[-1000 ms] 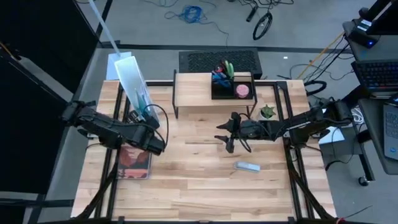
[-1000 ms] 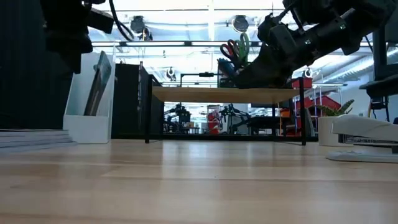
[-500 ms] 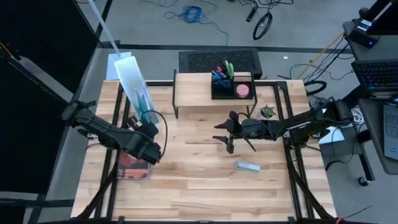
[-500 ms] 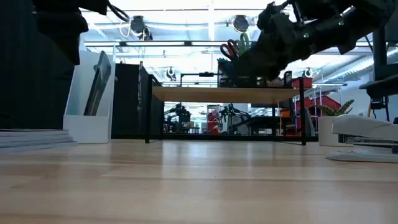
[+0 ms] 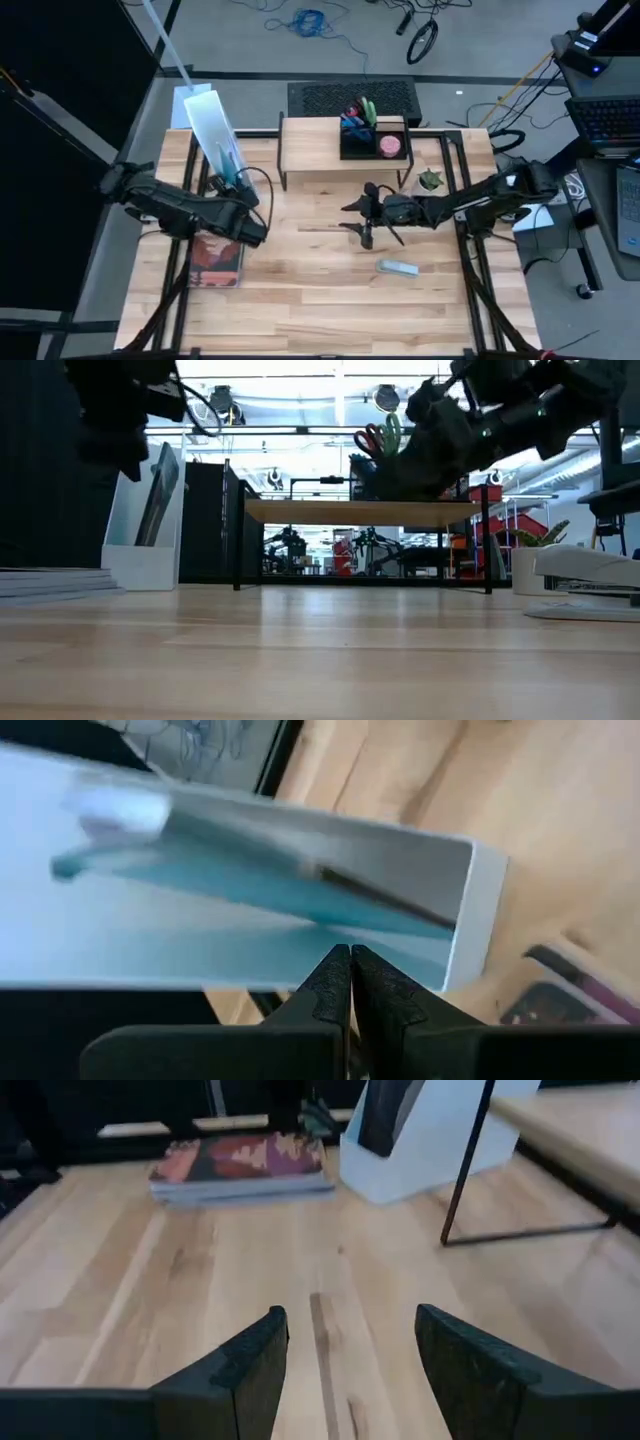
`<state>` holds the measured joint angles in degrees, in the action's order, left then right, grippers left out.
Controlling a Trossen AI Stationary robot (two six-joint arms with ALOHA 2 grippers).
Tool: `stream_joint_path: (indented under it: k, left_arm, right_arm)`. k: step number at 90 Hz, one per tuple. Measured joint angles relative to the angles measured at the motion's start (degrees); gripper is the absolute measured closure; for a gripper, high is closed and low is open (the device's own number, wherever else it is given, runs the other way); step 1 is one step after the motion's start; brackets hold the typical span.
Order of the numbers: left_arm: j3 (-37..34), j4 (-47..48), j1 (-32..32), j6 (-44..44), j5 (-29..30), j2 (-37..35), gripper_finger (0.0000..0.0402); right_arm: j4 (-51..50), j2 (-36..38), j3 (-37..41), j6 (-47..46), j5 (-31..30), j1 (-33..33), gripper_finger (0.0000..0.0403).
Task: Stock shelves
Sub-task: Put the blue book into the white bookshelf
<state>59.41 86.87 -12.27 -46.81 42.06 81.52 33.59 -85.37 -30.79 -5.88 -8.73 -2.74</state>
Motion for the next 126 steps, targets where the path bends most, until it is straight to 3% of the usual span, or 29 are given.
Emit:
stream_joint_path:
  k: [24,54,103,126]
  left_arm:
    - [-2.3,-0.8,6.5,5.0,0.2,0.0,0.0401]
    - [-8.4,-12.8,10.1,12.0,1.8,0.0,0.0401]
    - [-9.4,-20.5,10.4,12.7,12.0,0.0,0.0401]
    - [-8.8,-20.2,8.8,12.6,10.9,0.0,0.0401]
  right_arm:
    - [4.7,-5.5,0.1,-0.9,-0.1,-1.1,0.0202]
    - [6.3,-5.5,0.0,0.6,-0.1,-2.2,0.0202]
    - [6.5,-5.5,0.0,0.4,-0.1,-2.3,0.0202]
    - [6.6,-5.5,0.0,0.6,-0.1,-2.3,0.0202]
